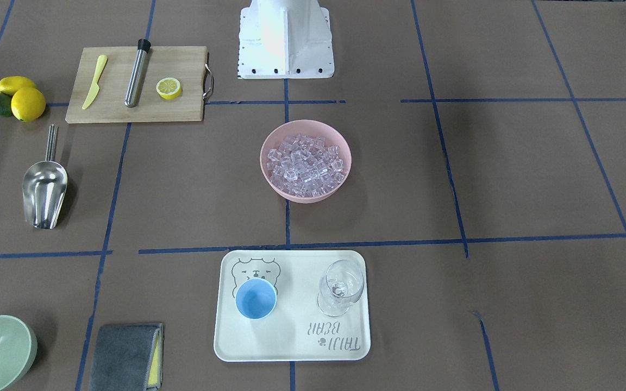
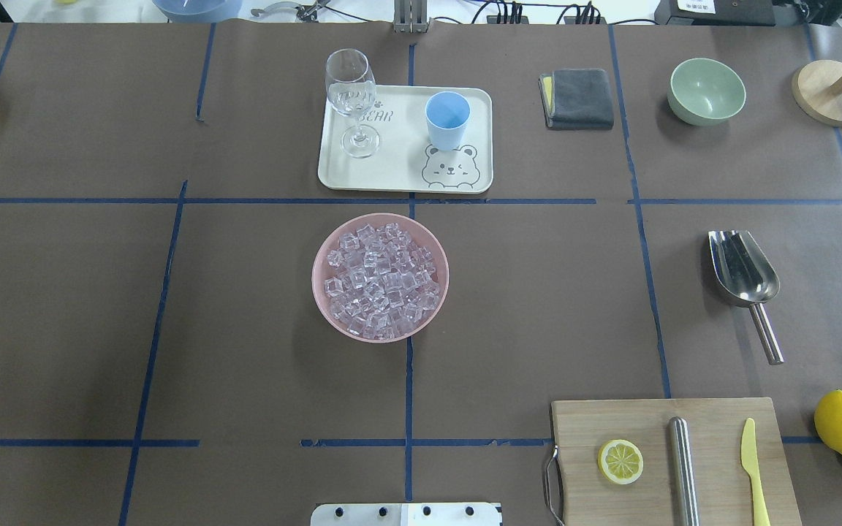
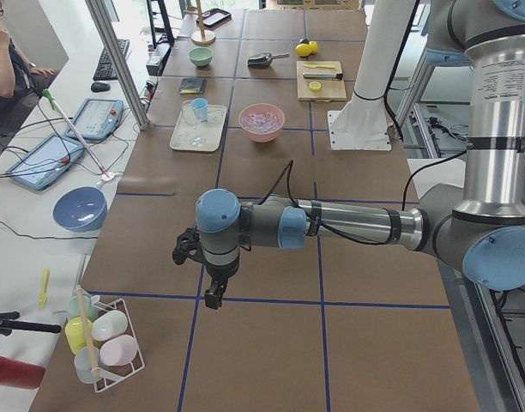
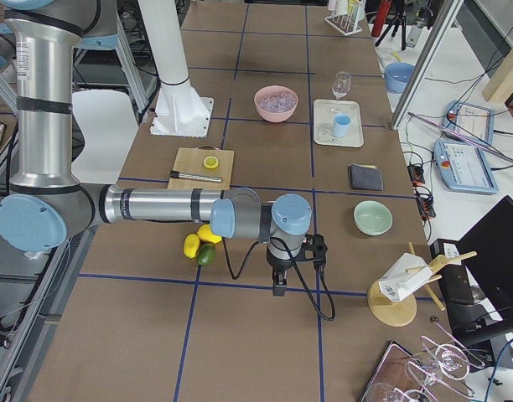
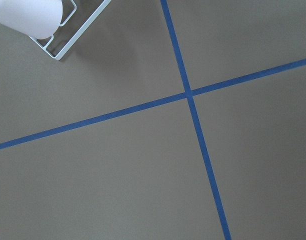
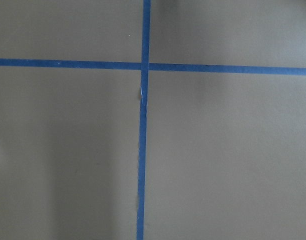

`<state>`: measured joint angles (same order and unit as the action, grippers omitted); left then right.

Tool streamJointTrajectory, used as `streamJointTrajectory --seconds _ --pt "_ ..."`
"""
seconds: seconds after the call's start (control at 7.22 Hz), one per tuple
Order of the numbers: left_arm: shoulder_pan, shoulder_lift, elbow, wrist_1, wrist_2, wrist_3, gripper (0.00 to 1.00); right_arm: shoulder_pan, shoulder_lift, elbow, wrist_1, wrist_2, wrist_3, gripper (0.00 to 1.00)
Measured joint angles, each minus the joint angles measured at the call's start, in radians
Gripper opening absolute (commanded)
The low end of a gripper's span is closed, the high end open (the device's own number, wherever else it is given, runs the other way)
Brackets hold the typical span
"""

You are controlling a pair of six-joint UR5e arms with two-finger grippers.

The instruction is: Put ice in cup with scoop

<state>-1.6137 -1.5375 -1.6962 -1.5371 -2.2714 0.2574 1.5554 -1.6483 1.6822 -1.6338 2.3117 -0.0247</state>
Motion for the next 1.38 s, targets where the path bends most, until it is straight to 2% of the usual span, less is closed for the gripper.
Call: streamJointTrajectory --seconds 0.42,0.83,0.97,1.25,1.38 --pt "0.008 -0.003 -0.001 -0.001 0.064 -0.001 1.0 -0.007 0.008 0.008 0.0 0.001 0.003 1.0" --pt "0.011 -0.012 -0.029 -0.036 0.065 -0.003 1.0 -0.016 0.015 0.025 0.0 0.0 0.007 1.0" --pt "0.011 -0.016 -0.034 -0.079 0.064 -0.005 1.0 -0.016 0.019 0.03 0.0 0.002 0.008 1.0" --pt "0.011 -0.017 -0.028 -0.248 0.06 -0.006 1.0 -0.017 0.034 0.039 0.0 0.028 0.002 1.0" --pt "0.012 -0.017 -0.025 -0.318 0.018 -0.019 1.0 -0.019 0.039 0.046 0.0 0.035 -0.001 1.0"
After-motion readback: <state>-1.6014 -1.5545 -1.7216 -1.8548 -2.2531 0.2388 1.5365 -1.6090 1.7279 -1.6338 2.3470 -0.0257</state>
